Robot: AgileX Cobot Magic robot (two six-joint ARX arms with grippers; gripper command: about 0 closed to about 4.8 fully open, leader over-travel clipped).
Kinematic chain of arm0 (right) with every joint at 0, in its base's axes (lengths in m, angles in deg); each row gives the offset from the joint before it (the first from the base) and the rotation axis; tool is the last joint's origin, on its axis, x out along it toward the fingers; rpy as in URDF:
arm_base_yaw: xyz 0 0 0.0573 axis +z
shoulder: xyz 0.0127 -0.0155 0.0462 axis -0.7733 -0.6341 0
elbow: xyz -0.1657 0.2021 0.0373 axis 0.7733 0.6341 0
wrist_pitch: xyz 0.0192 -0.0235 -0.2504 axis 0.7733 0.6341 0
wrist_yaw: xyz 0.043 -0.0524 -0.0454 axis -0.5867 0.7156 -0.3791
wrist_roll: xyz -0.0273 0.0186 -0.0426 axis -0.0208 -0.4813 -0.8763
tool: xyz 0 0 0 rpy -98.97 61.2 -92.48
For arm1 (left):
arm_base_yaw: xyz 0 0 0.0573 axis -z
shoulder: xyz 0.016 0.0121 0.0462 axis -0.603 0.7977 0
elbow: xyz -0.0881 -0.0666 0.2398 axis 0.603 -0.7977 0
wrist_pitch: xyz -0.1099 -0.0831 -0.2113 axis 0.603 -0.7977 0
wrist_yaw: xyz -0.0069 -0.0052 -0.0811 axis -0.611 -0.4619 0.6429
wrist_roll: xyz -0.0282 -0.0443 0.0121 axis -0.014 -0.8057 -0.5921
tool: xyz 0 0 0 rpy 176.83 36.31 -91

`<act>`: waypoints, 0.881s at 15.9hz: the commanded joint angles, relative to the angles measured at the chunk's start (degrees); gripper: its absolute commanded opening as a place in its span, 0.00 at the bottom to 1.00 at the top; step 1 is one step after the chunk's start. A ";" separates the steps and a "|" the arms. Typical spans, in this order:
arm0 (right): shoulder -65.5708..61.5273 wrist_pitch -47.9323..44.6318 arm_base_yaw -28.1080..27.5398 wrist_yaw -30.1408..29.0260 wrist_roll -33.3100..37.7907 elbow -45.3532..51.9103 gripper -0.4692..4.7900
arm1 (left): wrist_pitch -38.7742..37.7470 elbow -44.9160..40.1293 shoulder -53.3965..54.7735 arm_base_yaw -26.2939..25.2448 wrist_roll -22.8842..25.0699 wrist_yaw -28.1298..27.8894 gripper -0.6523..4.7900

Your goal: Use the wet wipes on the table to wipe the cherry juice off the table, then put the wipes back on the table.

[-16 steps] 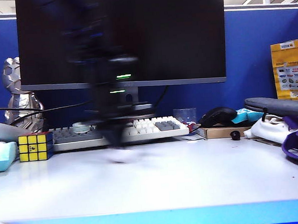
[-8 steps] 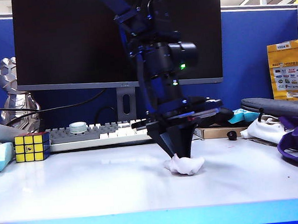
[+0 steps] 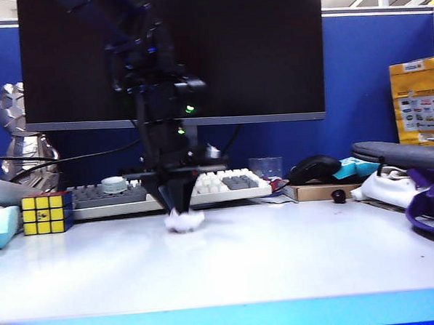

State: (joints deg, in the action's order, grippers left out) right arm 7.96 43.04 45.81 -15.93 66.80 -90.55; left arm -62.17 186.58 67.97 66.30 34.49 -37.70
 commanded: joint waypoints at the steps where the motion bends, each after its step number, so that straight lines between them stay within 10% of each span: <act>1: 0.02 -0.11 -0.02 0.02 -0.13 0.00 0.09 | 8.02 3.74 -0.37 0.70 -3.43 7.61 0.11; 10: 0.02 -0.11 -0.04 0.02 -0.13 0.00 0.09 | 44.02 5.44 1.22 12.44 -14.56 9.88 0.11; 14: 0.02 -0.11 -0.04 0.02 -0.13 0.00 0.09 | 46.21 5.49 7.17 12.22 -23.47 13.92 0.11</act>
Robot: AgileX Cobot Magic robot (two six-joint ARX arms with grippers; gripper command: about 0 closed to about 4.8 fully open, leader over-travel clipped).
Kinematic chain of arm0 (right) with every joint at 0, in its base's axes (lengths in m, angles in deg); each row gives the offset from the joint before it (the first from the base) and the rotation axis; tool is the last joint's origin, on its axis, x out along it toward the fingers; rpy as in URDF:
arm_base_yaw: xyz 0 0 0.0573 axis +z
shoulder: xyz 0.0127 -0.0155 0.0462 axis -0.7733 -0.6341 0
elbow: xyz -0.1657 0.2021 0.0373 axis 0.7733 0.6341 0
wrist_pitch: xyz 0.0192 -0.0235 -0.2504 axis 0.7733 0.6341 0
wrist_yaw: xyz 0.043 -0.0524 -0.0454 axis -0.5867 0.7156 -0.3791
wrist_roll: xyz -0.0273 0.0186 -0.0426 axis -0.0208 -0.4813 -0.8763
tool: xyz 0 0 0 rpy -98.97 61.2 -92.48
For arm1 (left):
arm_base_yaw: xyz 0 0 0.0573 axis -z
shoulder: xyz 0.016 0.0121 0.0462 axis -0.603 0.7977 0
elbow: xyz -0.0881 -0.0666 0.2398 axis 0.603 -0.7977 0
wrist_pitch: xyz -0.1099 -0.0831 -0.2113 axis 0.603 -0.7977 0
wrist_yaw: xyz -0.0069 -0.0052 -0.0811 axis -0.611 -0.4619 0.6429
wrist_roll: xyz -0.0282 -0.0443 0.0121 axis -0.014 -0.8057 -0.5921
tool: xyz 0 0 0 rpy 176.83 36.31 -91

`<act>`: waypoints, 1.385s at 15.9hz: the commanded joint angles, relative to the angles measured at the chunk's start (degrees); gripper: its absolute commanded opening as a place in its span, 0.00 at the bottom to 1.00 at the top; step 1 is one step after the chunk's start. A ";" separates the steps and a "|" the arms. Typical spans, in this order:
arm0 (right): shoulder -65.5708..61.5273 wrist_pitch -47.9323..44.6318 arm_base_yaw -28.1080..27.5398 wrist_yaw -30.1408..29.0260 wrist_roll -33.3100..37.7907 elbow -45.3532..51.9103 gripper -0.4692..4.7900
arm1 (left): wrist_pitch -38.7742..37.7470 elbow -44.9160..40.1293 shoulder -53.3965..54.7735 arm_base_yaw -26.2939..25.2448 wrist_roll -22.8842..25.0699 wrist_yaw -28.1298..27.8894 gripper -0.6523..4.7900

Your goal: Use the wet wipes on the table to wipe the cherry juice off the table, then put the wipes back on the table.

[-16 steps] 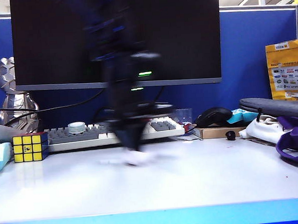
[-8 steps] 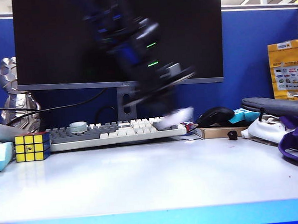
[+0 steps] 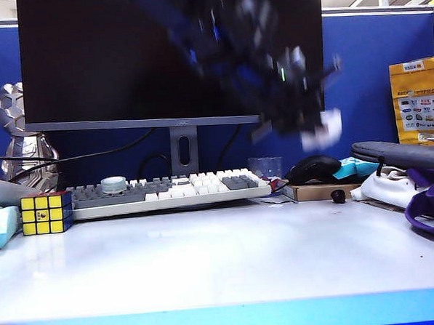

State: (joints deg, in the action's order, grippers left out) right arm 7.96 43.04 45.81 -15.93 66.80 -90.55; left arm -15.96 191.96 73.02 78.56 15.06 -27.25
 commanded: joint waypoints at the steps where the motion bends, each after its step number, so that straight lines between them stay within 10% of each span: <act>1: 0.02 -0.11 -0.04 0.02 -0.13 0.00 0.09 | -0.02 0.11 2.95 -0.02 -5.68 3.80 0.11; 8: 0.02 -0.11 -0.04 0.02 -0.13 0.00 0.09 | 2.45 0.13 4.59 -0.26 -17.44 3.08 0.11; 12: 0.02 -0.11 -0.04 0.02 -0.13 0.00 0.09 | -3.69 0.39 4.59 -0.17 -3.58 3.43 0.11; 22: 0.02 -0.11 -0.04 0.02 -0.13 0.00 0.09 | -29.29 3.87 4.52 -0.35 10.80 -7.21 0.11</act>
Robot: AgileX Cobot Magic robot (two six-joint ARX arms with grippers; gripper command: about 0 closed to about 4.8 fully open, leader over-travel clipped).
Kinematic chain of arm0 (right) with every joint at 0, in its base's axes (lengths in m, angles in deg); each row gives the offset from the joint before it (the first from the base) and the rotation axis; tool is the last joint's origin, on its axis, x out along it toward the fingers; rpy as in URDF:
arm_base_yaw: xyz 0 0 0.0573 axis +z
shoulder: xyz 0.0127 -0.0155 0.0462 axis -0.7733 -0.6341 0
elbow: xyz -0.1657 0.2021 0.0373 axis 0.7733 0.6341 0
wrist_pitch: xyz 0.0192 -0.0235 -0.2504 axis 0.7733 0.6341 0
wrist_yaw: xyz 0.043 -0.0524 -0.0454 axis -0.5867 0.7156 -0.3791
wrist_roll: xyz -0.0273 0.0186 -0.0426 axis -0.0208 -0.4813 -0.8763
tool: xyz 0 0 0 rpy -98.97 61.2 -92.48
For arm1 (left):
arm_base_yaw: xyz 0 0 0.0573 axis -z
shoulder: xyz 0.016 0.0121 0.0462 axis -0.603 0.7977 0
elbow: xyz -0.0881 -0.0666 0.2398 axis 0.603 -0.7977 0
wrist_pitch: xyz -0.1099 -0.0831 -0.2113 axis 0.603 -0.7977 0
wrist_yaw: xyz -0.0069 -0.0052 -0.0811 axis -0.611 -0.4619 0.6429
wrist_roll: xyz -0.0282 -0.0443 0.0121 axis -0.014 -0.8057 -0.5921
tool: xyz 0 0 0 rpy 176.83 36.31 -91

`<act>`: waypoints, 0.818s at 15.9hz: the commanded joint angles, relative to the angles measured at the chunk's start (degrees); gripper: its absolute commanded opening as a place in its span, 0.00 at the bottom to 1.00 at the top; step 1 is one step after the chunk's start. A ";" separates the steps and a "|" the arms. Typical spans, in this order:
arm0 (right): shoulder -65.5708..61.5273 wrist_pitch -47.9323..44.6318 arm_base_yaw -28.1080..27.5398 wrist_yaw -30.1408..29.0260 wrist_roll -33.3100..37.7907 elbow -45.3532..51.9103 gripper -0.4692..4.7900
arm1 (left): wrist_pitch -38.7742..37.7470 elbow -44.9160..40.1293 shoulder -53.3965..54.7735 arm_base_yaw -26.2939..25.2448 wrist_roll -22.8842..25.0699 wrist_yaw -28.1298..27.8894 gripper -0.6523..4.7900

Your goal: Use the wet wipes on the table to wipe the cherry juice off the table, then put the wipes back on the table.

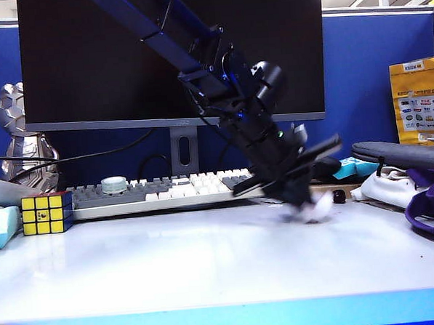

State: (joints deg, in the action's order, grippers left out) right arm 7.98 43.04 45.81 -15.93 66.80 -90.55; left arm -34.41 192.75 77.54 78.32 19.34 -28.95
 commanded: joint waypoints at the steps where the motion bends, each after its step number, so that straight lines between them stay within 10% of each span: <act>1: 0.00 -0.11 -0.04 0.02 -0.13 0.00 0.09 | -16.81 4.94 -0.02 -0.13 9.49 -9.99 0.11; 5: 0.00 -0.11 -0.04 0.02 -0.13 0.00 0.09 | -31.28 8.07 -0.09 -1.92 14.40 -25.18 0.11; 13: 0.00 -0.11 -0.04 0.02 -0.13 0.00 0.09 | -41.42 7.78 -0.04 -17.14 13.18 -25.51 0.11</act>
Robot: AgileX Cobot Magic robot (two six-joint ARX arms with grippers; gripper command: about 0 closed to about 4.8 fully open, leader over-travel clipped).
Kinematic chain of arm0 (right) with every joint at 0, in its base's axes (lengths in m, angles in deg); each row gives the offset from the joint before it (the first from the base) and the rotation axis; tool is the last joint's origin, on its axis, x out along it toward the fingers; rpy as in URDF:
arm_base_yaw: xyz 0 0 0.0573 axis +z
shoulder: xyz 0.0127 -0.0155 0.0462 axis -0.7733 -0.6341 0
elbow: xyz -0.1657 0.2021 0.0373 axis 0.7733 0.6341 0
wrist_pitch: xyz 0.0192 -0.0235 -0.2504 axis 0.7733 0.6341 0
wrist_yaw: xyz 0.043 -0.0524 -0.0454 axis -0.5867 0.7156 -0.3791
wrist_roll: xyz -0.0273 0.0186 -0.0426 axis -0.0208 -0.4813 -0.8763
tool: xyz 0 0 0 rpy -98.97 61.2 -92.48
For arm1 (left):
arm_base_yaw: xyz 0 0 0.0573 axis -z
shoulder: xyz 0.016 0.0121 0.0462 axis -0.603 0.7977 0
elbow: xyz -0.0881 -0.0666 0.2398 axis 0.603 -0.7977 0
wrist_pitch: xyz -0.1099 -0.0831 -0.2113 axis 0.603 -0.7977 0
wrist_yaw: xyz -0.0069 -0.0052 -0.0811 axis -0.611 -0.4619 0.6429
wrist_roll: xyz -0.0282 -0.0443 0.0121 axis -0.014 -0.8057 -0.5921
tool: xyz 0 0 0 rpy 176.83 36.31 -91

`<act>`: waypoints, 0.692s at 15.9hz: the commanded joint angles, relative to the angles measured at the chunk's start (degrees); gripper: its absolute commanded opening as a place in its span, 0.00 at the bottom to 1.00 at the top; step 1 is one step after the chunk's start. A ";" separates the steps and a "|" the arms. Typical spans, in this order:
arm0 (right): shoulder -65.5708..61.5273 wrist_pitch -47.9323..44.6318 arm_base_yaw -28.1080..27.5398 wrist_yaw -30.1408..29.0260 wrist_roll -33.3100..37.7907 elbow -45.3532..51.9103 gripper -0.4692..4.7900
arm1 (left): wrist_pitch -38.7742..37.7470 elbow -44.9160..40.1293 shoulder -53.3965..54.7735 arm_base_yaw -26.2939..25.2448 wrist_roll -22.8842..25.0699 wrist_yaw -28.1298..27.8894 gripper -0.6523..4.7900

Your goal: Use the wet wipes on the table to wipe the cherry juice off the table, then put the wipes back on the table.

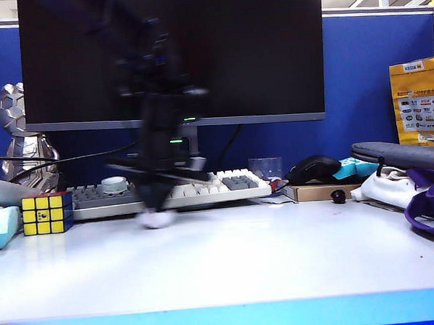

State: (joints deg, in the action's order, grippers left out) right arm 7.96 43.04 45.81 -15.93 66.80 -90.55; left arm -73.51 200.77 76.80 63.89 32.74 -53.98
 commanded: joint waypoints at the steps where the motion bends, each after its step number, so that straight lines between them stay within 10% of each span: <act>1: 0.02 -0.11 -0.04 0.02 -0.13 0.00 0.09 | -2.89 -0.22 0.70 -3.41 0.04 1.07 0.11; 11: 0.02 -0.11 -0.04 0.02 -0.13 0.00 0.09 | -9.57 0.17 -1.42 9.60 8.20 28.74 0.11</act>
State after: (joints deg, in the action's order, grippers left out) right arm 7.96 43.04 45.81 -15.93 66.80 -90.55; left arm -82.71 201.07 76.36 72.70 39.72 -30.09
